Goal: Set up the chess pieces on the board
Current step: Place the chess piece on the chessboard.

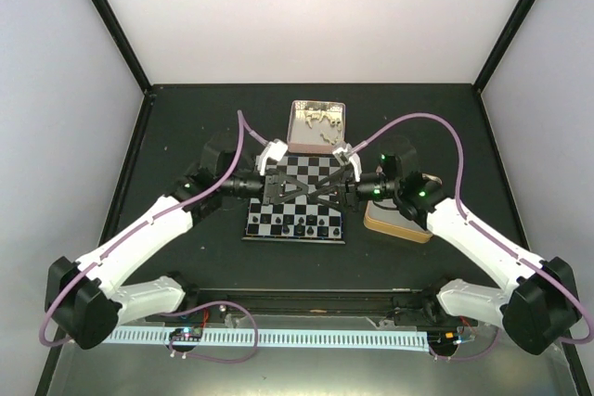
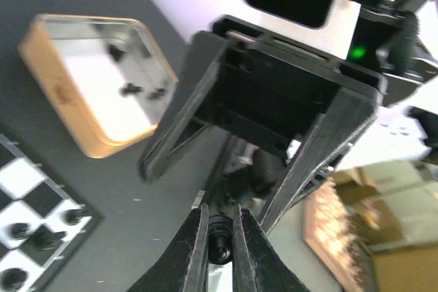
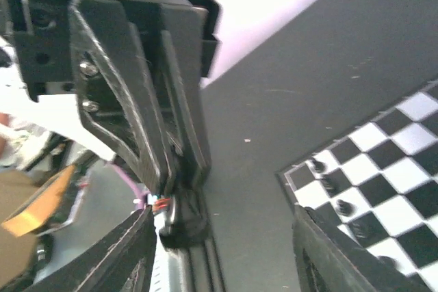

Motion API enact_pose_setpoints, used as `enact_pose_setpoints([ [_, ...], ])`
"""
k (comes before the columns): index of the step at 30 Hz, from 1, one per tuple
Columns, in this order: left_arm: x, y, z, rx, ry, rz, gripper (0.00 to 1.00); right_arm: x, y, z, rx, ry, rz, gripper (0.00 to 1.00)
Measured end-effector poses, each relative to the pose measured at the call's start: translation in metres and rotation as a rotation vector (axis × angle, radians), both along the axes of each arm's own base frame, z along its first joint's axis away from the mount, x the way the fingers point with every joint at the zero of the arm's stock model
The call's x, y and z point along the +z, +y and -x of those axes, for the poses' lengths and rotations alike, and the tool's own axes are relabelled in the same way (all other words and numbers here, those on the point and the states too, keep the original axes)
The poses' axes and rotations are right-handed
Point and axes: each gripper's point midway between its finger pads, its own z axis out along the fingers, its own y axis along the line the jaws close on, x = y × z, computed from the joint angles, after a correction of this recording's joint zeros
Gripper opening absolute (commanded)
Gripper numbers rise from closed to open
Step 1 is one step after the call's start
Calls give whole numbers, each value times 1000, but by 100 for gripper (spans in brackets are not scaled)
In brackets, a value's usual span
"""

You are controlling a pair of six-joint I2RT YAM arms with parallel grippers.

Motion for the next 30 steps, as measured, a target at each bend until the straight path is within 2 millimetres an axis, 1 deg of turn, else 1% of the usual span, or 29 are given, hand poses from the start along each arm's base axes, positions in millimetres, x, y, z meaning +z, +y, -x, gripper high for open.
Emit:
enact_pose_setpoints([
  [4, -11, 16, -16, 165, -73, -104, 1, -16, -10, -16, -125, -19, 93, 64],
  [5, -14, 21, -19, 209, -94, -129, 2, -19, -13, -21, -165, -27, 115, 66],
  [7, -23, 32, -24, 298, -135, -189, 2, -22, -22, -32, -251, -49, 154, 67],
  [10, -45, 48, -30, 417, -162, -306, 2, -23, -36, -51, -392, -84, 206, 68],
  [13, -71, 63, -35, 505, -162, -429, 2, -30, -53, -72, -545, -100, 269, 69],
  [18, -121, 85, -35, 581, -131, -615, 2, -41, -78, -93, -728, -94, 351, 70],
  [23, -152, 86, -27, 551, -109, -699, 2, -55, -92, -104, -826, -74, 418, 70],
  [26, -163, 83, -24, 527, -108, -720, 2, -63, -97, -107, -854, -61, 449, 70],
  [30, -178, 80, -21, 508, -103, -741, 3, -64, -101, -109, -877, -60, 458, 70],
])
